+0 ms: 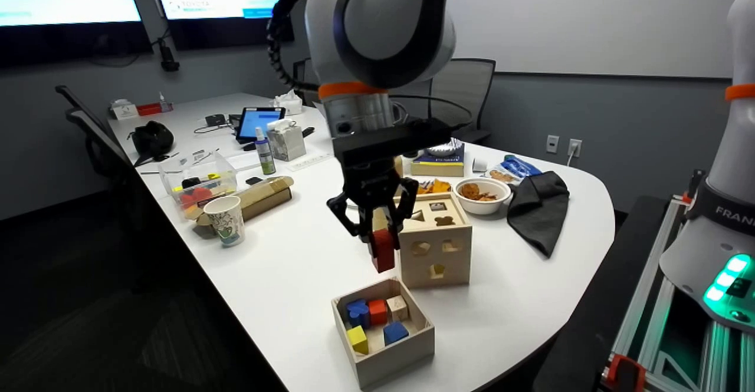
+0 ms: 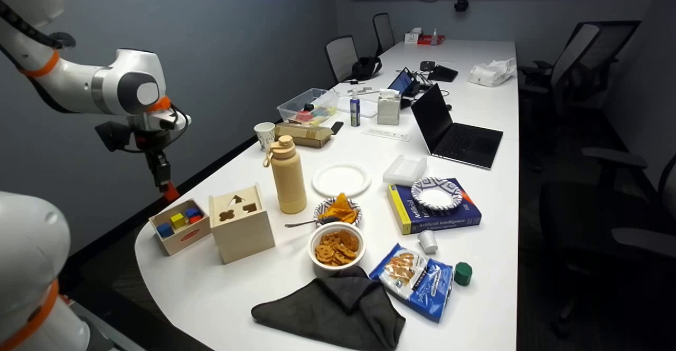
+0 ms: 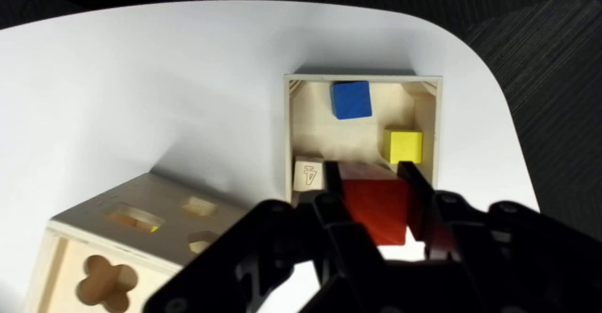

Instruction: Close the cube-shaped wooden object, then place the orange cube and blue cube in it

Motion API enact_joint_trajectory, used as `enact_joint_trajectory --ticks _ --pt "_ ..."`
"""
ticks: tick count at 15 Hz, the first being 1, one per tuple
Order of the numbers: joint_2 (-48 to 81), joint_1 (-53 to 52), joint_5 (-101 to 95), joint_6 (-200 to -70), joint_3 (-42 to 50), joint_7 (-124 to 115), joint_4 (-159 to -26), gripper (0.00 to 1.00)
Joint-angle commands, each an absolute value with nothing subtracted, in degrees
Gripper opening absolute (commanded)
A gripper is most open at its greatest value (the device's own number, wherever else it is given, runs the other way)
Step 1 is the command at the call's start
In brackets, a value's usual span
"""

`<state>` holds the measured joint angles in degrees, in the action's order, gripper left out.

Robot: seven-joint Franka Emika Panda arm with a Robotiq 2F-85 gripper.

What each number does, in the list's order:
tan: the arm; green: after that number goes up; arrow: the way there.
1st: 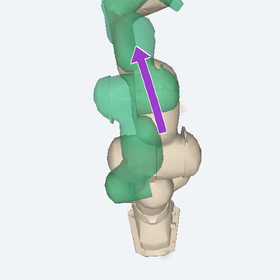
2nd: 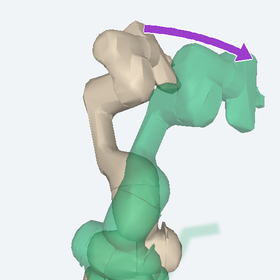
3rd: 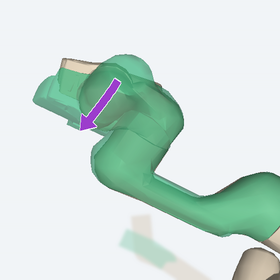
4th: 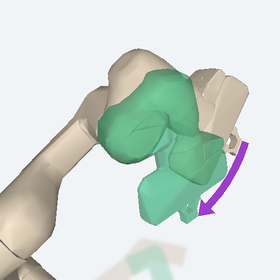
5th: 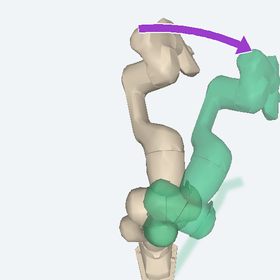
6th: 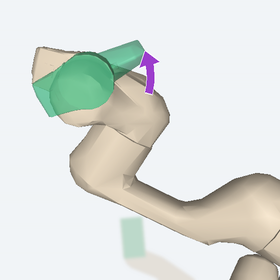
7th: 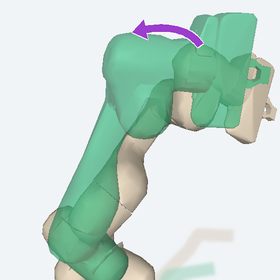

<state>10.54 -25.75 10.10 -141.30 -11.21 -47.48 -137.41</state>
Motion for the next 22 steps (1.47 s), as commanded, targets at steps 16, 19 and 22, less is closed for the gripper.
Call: enact_joint_trajectory --ticks 16,19,22 --pt "-9.58 -7.24 16.56 -141.24 -7.37 -43.61 -153.61 0.33" --pt "-6.20 -7.79 17.29 -142.43 -8.11 -44.22 -152.52 0.08" --pt "-3.01 -7.42 16.99 -144.61 -8.02 -44.67 -151.74 0.08"
